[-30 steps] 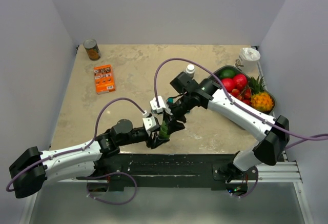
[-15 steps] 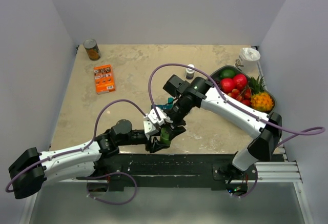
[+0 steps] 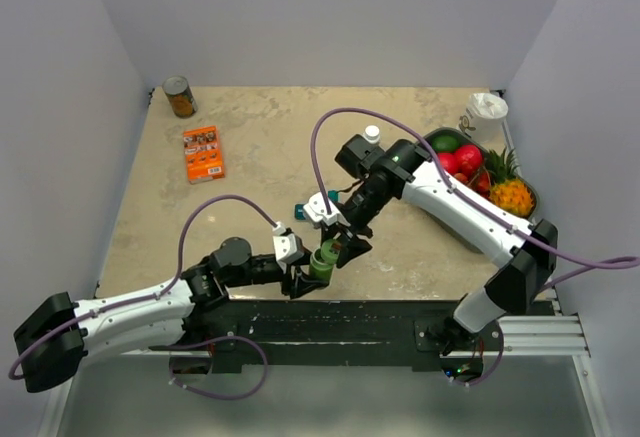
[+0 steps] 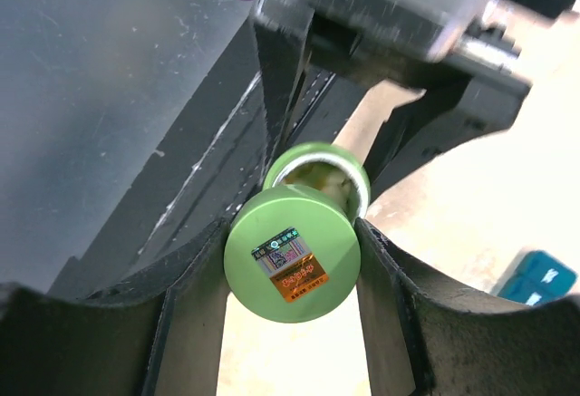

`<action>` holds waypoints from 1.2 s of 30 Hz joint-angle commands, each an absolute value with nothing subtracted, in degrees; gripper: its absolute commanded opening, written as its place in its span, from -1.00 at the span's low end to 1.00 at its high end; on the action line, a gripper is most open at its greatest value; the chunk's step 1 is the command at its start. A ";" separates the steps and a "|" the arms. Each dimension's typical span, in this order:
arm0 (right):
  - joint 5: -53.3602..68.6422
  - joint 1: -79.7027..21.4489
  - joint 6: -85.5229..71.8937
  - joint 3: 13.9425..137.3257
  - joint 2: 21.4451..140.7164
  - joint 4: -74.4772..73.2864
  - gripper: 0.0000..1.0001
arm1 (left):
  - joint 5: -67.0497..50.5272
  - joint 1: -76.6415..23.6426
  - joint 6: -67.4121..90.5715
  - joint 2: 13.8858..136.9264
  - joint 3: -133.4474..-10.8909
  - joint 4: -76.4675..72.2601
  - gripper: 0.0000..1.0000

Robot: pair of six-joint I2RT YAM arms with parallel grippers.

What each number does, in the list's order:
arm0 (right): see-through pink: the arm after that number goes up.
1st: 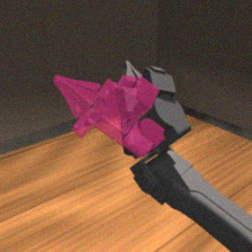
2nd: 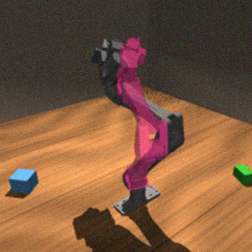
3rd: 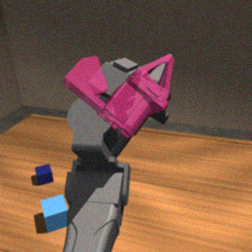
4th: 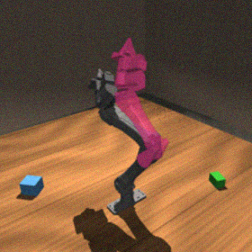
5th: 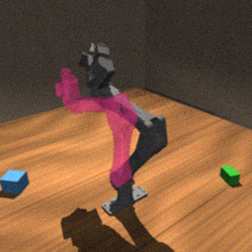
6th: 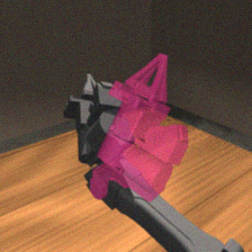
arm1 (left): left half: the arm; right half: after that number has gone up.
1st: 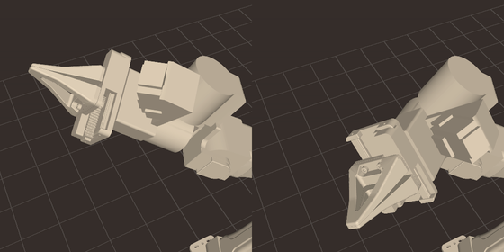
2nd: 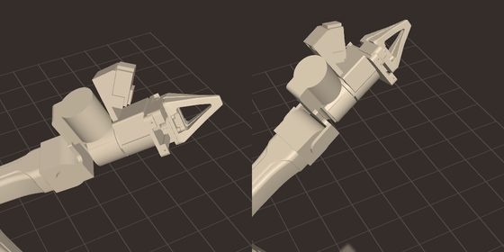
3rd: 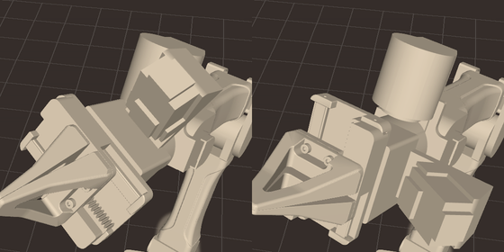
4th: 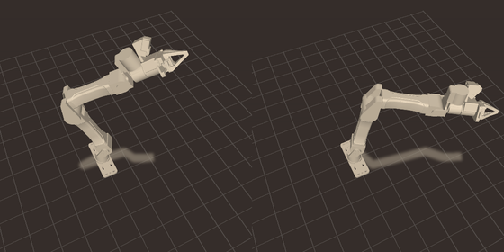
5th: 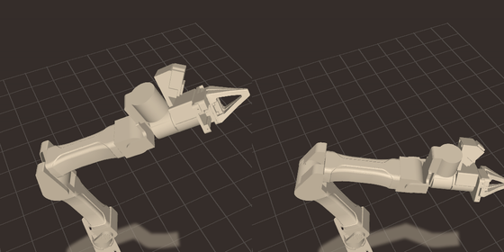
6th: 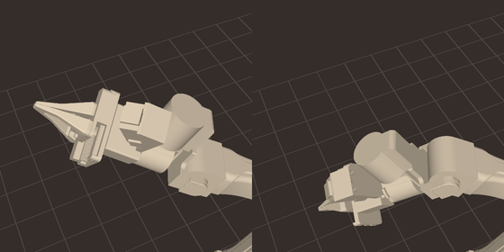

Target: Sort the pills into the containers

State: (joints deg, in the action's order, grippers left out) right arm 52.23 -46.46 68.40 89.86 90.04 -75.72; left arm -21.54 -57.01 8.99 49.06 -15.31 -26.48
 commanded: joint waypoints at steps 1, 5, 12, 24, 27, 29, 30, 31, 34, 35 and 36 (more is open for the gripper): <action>55.89 -44.66 68.91 88.51 86.31 -78.23 -0.51 | -20.30 -56.87 10.37 47.11 -14.77 -31.20 -1.00; 57.57 -42.02 64.89 90.17 86.22 -77.00 -0.51 | -19.95 -56.87 10.81 48.16 -15.03 -30.41 -1.00; 51.17 -36.39 49.41 79.47 81.14 -59.44 -0.44 | -14.17 -56.87 12.30 43.87 -13.80 -27.69 -1.00; 31.56 -37.00 47.02 56.52 80.50 -36.66 -0.30 | -0.45 -56.87 14.85 32.00 -12.66 -21.45 -1.00; 27.70 -38.49 47.29 53.80 83.49 -32.62 -0.28 | -0.17 -56.87 15.29 31.82 -12.13 -21.18 -1.00; 26.55 -39.64 47.20 52.65 84.89 -30.77 -0.26 | 1.40 -56.87 15.73 32.25 -11.78 -21.01 -1.00; 26.11 -39.73 47.20 52.47 85.34 -30.50 -0.23 | 1.49 -56.95 15.82 32.43 -11.60 -21.09 -1.00; 25.93 -39.99 47.20 52.38 85.60 -30.24 -0.19 | 1.41 -56.87 16.26 32.87 -11.43 -21.27 -1.00; 24.79 -40.34 47.46 51.86 86.13 -29.97 -0.05 | 1.23 -56.87 16.96 33.66 -10.64 -22.50 -1.00; 24.52 -40.52 47.55 51.59 86.39 -29.97 0.00 | 1.06 -56.87 16.88 33.75 -10.46 -22.85 -1.00; 24.43 -40.60 47.55 51.50 86.66 -29.97 0.03 | 1.05 -56.87 16.96 34.01 -10.46 -23.11 -1.00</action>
State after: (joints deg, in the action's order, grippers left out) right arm 26.79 -40.16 47.35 51.94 86.94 -33.63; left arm -0.10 -57.01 15.42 33.65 -10.76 -18.70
